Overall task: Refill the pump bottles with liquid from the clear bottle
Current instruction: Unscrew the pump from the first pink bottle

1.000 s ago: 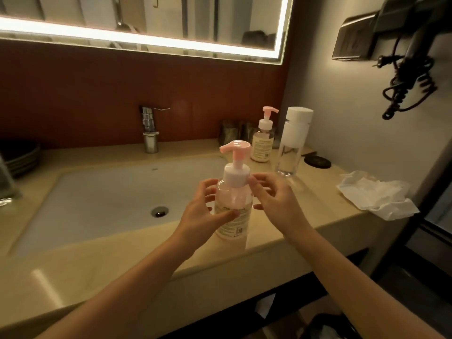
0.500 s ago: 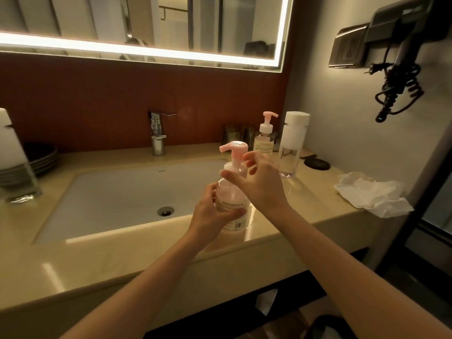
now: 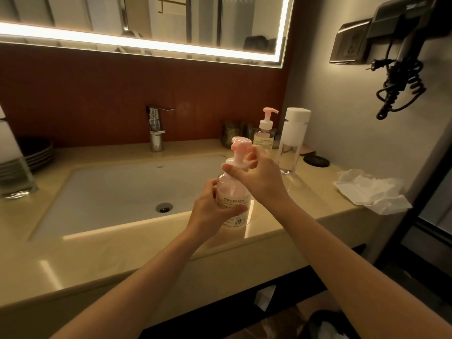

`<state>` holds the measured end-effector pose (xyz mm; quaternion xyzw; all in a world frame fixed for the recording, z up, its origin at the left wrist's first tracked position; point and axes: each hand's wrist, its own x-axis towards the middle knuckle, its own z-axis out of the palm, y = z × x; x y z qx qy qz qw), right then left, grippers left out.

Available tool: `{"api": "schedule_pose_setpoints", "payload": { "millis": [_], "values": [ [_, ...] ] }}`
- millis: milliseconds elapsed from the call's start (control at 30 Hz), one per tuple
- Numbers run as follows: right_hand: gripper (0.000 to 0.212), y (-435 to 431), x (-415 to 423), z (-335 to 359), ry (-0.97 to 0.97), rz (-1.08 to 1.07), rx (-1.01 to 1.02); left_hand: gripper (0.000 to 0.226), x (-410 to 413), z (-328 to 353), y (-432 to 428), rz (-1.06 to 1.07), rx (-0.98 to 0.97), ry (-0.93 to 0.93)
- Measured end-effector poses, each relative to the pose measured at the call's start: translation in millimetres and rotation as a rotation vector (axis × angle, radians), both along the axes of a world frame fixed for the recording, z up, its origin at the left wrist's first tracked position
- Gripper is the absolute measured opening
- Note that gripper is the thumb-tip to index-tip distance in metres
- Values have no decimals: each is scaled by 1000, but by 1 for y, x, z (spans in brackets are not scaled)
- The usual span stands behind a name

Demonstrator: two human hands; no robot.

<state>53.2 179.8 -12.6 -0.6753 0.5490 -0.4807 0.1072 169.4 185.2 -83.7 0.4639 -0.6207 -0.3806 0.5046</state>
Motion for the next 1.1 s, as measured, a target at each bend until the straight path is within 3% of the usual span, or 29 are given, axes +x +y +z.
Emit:
{"api": "schedule_pose_setpoints", "payload": {
  "millis": [333, 467, 600, 833, 967, 1100],
  "values": [
    [58, 9, -3, -4, -98, 141, 68, 71, 1, -2, -3, -3, -17, -25],
    [73, 4, 3, 3, -44, 46, 58, 71, 1, -3, -3, 5, -21, -40],
    [69, 0, 6, 4, 35, -23, 18, 72, 1, -3, -4, 16, -34, -63],
    [61, 9, 2, 0, -189, 155, 143, 75, 2, -5, -5, 31, -43, -64],
    [69, 5, 8, -1, -130, 5, 82, 75, 1, -6, -5, 34, -48, -69],
    [54, 4, 7, -3, -132, -22, 13, 73, 1, -5, -5, 29, -53, -80]
  ]
}}
